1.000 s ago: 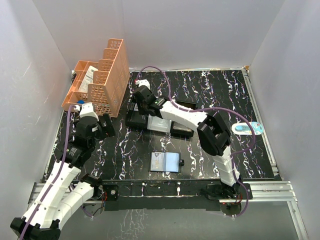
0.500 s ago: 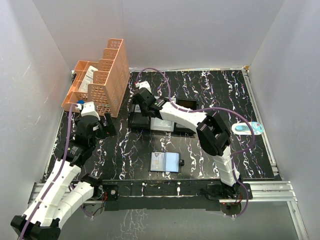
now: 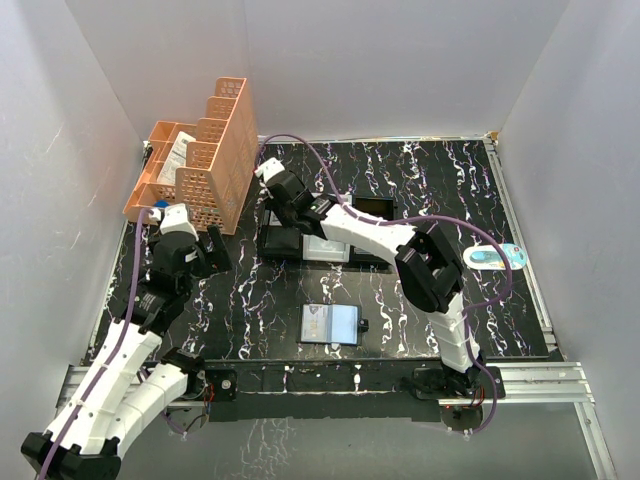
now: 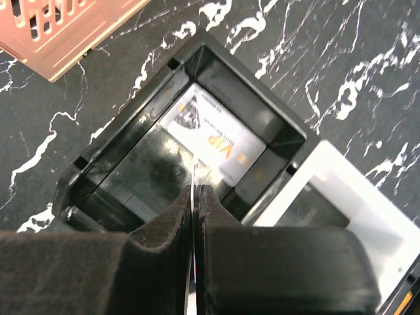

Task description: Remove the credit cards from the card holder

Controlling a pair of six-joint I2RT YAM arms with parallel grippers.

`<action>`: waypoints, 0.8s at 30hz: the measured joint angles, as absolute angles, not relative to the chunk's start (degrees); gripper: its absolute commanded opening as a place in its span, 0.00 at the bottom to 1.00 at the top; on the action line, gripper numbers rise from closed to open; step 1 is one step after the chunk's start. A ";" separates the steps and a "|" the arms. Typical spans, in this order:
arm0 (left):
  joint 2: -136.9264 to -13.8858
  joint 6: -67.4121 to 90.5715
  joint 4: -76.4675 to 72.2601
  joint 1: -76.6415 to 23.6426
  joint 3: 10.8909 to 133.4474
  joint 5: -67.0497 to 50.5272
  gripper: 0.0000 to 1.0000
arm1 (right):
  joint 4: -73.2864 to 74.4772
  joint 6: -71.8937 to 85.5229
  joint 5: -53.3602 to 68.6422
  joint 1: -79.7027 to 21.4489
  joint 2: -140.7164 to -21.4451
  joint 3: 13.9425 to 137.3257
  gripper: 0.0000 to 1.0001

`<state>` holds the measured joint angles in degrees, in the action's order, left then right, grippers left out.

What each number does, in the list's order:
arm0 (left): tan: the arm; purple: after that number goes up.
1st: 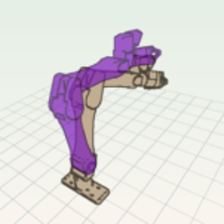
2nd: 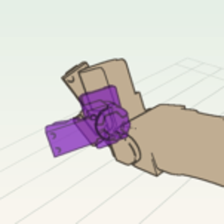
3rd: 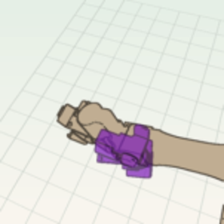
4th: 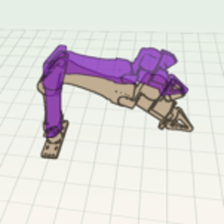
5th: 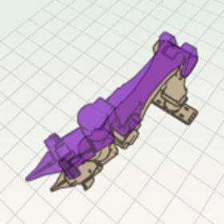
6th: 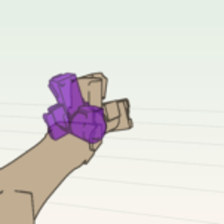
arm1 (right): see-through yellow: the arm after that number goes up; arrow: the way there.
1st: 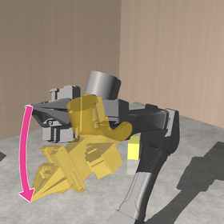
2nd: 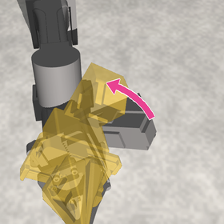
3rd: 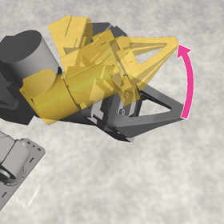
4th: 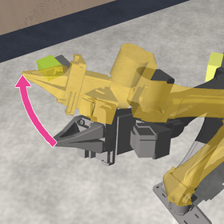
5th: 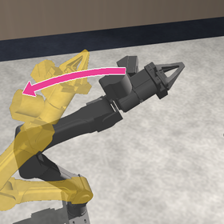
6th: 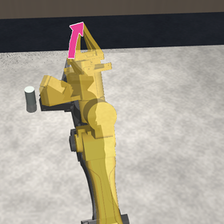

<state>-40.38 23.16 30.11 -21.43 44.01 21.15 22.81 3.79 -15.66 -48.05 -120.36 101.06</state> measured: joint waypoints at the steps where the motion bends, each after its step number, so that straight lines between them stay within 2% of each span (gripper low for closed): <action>1: -40.16 23.20 30.15 -21.43 44.01 21.43 0.99 | 21.34 2.04 -15.55 -48.05 -120.36 100.66 0.00; 8: -36.84 23.86 30.41 -21.43 44.01 24.21 0.99 | 9.45 -16.29 -14.72 -48.12 -120.16 92.88 0.00; 16: -36.16 24.27 30.48 -21.43 44.01 25.98 0.99 | 6.13 -32.69 -15.05 -48.27 -121.12 92.88 0.00; 24: -36.16 24.27 30.48 -21.43 44.01 26.20 0.99 | 5.85 -42.28 -14.06 -48.31 -123.26 92.90 0.00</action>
<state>-36.16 24.27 30.48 -21.43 44.01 26.20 5.85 -42.28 -14.06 -48.31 -123.26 92.90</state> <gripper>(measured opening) 0.985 0.009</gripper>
